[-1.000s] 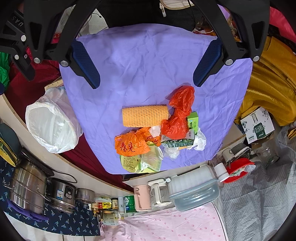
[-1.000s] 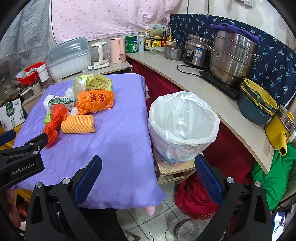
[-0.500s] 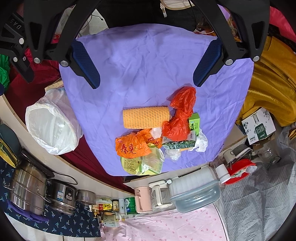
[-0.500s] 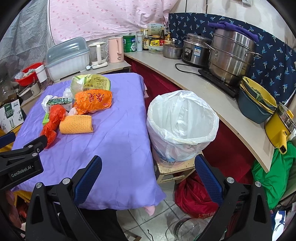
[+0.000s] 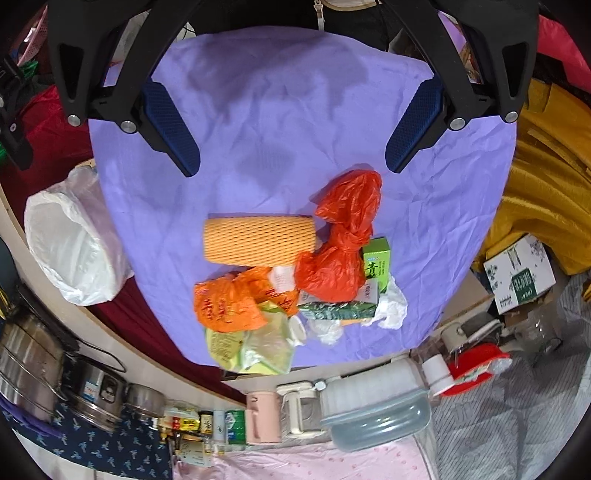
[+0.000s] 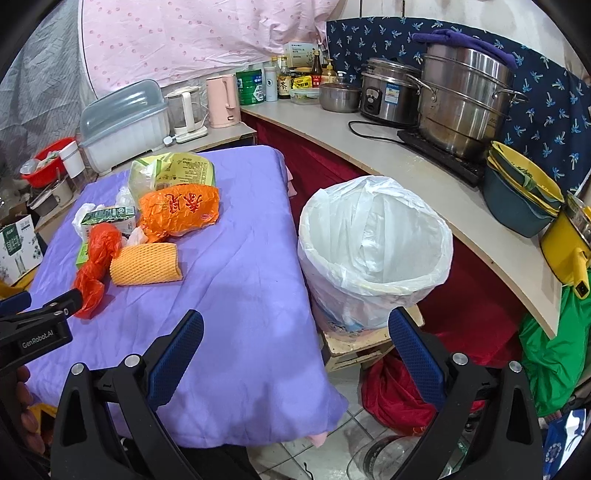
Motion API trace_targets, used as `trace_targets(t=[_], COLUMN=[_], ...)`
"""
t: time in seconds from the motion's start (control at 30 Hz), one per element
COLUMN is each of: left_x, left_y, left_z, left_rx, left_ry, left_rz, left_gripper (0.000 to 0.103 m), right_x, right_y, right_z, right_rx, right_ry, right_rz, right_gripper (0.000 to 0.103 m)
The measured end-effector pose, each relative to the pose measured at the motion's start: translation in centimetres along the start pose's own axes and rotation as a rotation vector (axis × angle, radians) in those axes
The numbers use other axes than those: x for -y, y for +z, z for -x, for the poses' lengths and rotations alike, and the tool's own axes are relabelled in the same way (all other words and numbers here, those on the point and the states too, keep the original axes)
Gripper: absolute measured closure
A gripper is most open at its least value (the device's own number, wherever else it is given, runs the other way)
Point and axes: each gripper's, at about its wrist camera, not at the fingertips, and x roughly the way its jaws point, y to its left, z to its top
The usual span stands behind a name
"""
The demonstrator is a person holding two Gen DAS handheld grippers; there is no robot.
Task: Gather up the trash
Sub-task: 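Grasp the red plastic bag with the left gripper while the right gripper grasps the orange foam net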
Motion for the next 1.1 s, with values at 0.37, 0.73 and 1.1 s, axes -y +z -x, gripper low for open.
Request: trace_targets(t=[0.37, 0.73, 1.1], left_x=[-5.1, -8.3, -8.9], left_y=[1.4, 3.2, 3.9], left_z=[-7.7, -13.4, -16.0], left_rx=[-0.077, -0.114, -0.165], left_ry=[-0.037, -0.095, -0.175], left_rz=[0.041, 0.095, 0.095], left_gripper=[0.007, 0.007, 0.051], right_x=[-4.7, -10.8, -14.4], right_y=[1.2, 2.7, 3.2], right_z=[-6.1, -12.3, -18.7], right_rx=[-0.045, -0.093, -0.176], right_ry=[0.089, 0.237, 0.334], right_rz=[0.006, 0.027, 0.025], right_gripper=[0.007, 0.007, 0.019])
